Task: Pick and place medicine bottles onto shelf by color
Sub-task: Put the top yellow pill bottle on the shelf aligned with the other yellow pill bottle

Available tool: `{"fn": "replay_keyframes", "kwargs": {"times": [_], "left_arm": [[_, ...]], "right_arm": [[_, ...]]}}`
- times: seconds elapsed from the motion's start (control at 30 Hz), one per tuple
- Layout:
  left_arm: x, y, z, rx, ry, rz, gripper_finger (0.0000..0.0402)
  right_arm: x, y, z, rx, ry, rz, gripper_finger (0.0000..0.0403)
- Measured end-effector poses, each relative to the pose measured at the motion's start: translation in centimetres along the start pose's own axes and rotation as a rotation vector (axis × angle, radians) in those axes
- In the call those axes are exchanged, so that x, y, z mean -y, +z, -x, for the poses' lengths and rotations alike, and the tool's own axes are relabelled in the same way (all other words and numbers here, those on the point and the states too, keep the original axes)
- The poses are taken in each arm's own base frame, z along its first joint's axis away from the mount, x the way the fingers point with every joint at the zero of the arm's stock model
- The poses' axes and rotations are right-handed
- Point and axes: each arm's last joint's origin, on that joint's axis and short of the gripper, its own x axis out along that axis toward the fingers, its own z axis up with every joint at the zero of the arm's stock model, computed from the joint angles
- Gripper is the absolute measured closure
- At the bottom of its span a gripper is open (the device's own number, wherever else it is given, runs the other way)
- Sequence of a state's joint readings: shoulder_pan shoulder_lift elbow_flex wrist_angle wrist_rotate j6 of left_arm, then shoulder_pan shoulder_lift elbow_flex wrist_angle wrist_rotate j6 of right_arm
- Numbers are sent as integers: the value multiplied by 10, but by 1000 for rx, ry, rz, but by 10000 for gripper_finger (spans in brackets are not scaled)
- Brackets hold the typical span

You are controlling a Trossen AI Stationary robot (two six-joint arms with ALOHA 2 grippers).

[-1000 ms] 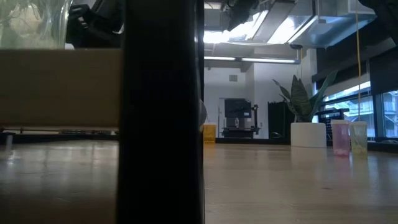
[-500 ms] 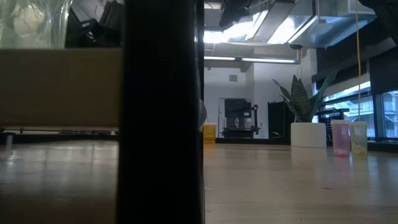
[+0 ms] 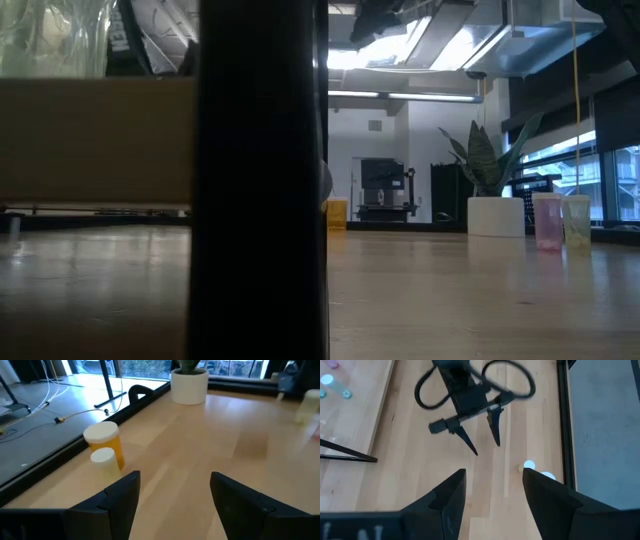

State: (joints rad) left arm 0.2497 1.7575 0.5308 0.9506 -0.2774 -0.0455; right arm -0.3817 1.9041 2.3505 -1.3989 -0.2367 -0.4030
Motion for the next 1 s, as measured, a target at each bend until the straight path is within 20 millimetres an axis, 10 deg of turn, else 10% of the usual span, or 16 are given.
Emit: {"fn": "replay_keyframes", "kwargs": {"times": [0.3,1.0], "left_arm": [[-8,-3,-31,-21,53,47,168],[-17,-6,-34,-39,80,93,168]], "right_arm": [[1,2,0,18,-7,2,205],[2,5,0,52,-22,9,205]]}}
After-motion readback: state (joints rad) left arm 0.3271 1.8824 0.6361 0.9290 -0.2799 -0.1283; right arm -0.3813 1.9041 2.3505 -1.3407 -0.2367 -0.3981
